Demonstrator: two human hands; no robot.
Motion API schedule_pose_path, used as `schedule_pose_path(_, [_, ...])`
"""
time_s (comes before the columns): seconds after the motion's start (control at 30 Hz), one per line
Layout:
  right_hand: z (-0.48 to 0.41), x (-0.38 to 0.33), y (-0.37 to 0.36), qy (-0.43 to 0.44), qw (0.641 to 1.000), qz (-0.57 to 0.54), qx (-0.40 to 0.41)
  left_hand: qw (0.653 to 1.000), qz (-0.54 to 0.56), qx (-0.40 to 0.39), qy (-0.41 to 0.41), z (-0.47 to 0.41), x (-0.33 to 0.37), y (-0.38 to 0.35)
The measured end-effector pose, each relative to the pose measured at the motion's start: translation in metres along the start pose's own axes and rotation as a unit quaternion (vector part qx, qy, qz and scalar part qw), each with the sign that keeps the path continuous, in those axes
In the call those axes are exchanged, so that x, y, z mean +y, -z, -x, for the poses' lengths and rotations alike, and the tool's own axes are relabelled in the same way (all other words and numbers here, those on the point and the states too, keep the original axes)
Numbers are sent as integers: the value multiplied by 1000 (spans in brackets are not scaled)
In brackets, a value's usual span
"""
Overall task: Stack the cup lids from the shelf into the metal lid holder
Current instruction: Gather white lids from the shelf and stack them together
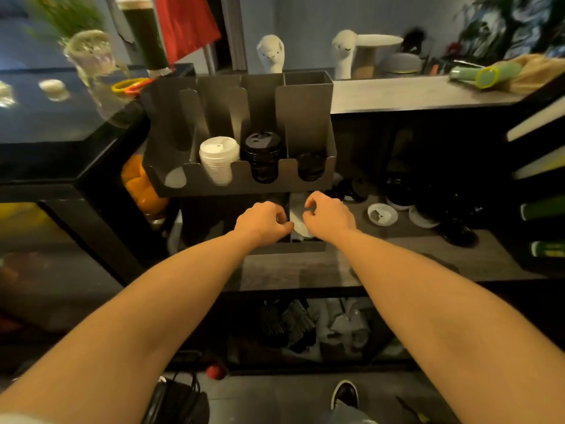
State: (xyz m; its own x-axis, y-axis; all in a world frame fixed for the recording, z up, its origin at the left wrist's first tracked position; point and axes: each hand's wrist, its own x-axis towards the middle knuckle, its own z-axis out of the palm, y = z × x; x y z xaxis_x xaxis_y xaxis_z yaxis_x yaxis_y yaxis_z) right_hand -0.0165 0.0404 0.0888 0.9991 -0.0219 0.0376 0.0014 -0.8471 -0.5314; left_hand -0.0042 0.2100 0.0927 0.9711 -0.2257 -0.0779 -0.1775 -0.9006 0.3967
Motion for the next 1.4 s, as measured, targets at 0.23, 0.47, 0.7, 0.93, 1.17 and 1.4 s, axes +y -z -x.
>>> schedule_pose_path(0.23, [9,114,19,-124,992,27,-10,992,-25,-99,-73,-31,75,-69])
schedule_pose_path(0.47, [-16,221,41,-204,977,46,-50,984,-33,-153,-81,-93,143,-134])
schedule_pose_path(0.7, [-53,303,52,-272,960,4,-59,971,-3,-236,-41,-165,194,-187])
schedule_pose_path(0.93, [-77,339,29,-319,939,-108,-65,960,39,-275,48,-198,212,-234])
schedule_pose_path(1.17, [-74,348,10,-337,929,-153,-18,963,43,-254,80,-207,214,-247])
schedule_pose_path(1.4, [-76,356,14,-331,933,-141,-10,967,33,-243,74,-204,211,-251])
